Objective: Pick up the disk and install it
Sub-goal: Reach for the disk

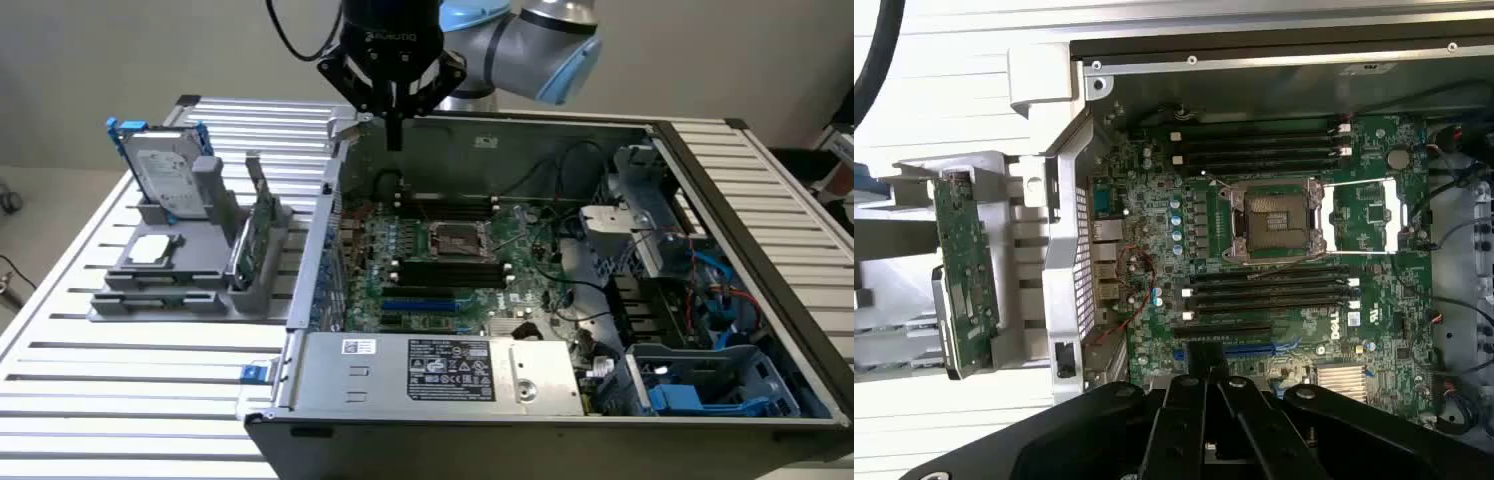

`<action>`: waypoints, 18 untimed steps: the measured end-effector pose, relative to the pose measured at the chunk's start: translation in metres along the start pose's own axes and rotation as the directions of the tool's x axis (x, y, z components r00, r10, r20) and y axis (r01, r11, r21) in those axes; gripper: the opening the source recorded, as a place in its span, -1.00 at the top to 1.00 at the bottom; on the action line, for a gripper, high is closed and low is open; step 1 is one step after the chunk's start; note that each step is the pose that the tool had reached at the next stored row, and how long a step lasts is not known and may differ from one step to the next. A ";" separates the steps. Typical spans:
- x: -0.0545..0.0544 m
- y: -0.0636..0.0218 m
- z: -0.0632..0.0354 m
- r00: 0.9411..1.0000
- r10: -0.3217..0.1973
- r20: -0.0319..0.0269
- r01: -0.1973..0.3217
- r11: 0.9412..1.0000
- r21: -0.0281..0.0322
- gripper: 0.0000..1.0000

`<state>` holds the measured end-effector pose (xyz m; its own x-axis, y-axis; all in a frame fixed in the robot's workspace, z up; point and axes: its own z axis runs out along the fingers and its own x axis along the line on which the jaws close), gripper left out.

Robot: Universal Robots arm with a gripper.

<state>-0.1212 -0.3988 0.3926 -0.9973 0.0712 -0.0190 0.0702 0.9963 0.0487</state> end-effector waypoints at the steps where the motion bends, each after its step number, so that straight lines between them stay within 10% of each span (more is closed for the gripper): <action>1: 0.000 0.0000 0.0000 1.000 0.000 0.000 0.000 1.000 0.000 0.79; 10: 0.002 -0.0001 0.0000 1.000 0.000 0.000 0.000 1.000 0.000 0.79; 18: 0.038 0.0020 0.0005 1.000 0.000 0.000 0.000 1.000 0.000 0.79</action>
<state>-0.1593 -0.3940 0.3915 -0.9973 0.0712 -0.0190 0.0702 0.9963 0.0488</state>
